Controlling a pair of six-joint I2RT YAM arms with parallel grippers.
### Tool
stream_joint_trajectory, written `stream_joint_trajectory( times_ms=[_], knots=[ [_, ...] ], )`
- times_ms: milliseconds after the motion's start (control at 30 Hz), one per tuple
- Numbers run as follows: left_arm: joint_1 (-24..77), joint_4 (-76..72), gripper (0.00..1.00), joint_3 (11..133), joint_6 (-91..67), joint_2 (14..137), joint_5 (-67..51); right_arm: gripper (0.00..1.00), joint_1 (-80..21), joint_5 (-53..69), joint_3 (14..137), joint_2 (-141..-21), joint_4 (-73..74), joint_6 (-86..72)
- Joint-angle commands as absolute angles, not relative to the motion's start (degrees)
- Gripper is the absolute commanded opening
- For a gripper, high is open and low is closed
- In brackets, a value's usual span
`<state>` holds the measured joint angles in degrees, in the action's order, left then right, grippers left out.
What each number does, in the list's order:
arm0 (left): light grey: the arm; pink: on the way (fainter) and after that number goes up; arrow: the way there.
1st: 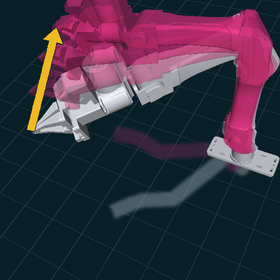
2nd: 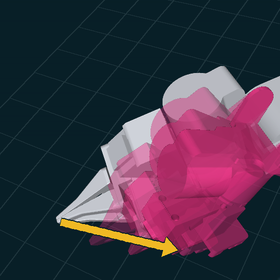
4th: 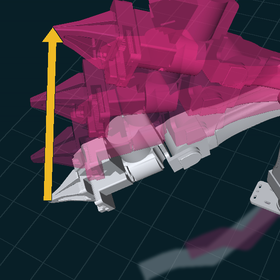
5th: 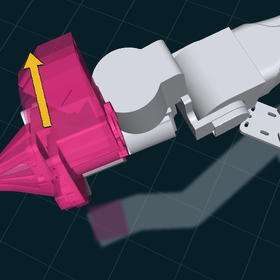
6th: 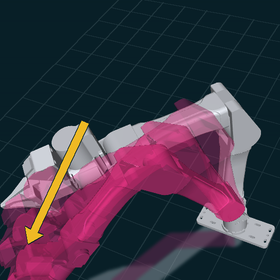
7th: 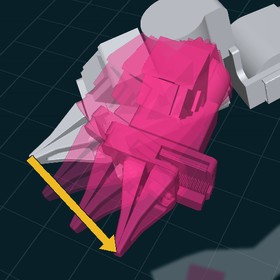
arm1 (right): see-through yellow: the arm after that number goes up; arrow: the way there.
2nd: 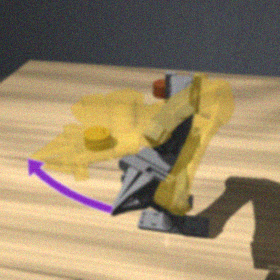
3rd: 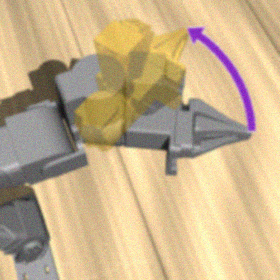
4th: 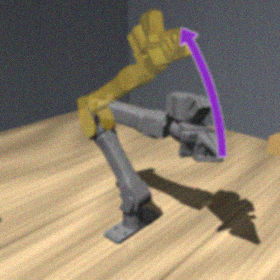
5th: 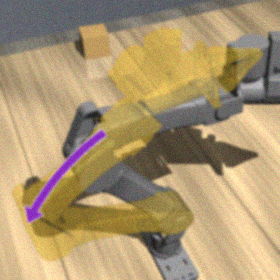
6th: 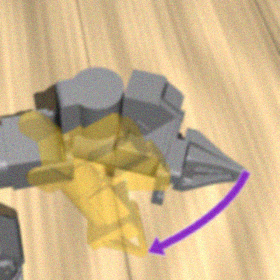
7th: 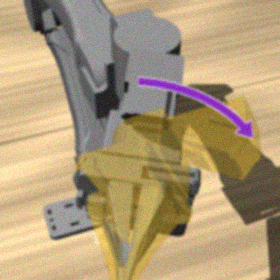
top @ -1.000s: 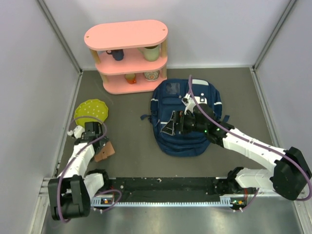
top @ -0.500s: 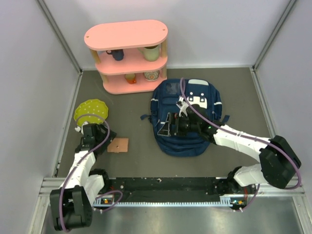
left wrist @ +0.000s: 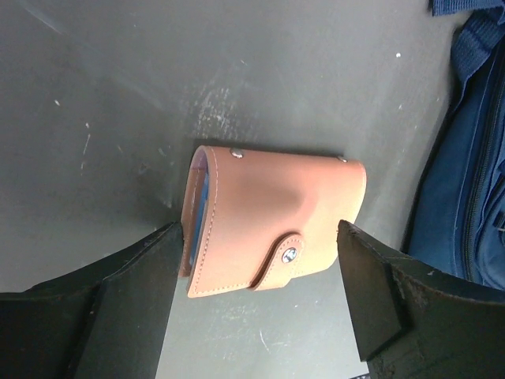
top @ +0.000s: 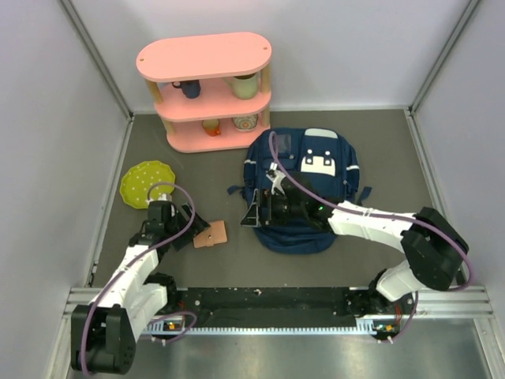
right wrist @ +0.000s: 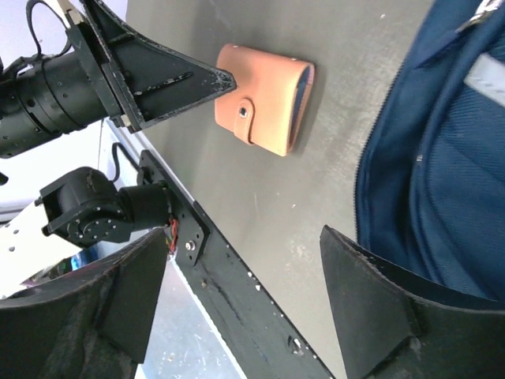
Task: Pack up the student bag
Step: Move the personal item to the center of the board, then pick up the personal item from the center of the board.
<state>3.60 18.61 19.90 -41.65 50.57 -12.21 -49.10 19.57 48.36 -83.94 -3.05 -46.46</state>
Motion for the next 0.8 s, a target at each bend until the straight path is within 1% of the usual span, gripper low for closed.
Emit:
stream_joint_trajectory(
  times_ms=[0,133,167,200,233,300,600,700,767],
  knots=[
    [4.3,21.1,0.82,21.2,-38.9,48.0,-10.4,0.74,-52.3,16.7,50.9,-86.4,-10.4,-51.7],
    [4.3,23.1,0.82,20.6,-38.2,44.5,-8.4,0.64,-53.7,15.7,51.4,-90.4,-14.1,-54.7],
    [4.3,23.3,0.82,20.6,-38.1,44.0,-8.3,0.56,-53.9,16.1,51.9,-91.4,-14.3,-54.8],
    [4.3,23.6,0.82,20.7,-37.6,43.8,-8.3,0.53,-54.1,16.2,53.2,-92.2,-14.3,-54.6],
    [4.3,23.5,0.82,20.6,-37.4,43.2,-8.3,0.48,-54.3,16.2,54.0,-94.0,-13.7,-54.5],
    [4.3,22.7,0.82,20.6,-36.9,43.1,-8.6,0.46,-54.7,15.7,56.5,-95.7,-13.1,-54.2],
    [4.3,20.2,0.81,20.8,-36.5,45.1,-10.7,0.49,-55.6,10.4,64.3,-104.8,-7.6,-54.3],
    [4.3,18.7,0.78,20.7,-37.2,44.8,-12.1,0.48,-56.5,7.7,67.2,-107.4,-3.5,-53.8],
    [4.3,16.7,0.75,19.5,-38.1,44.6,-13.8,0.47,-56.8,8.1,67.8,-108.6,-3.9,-54.2]
  ],
)
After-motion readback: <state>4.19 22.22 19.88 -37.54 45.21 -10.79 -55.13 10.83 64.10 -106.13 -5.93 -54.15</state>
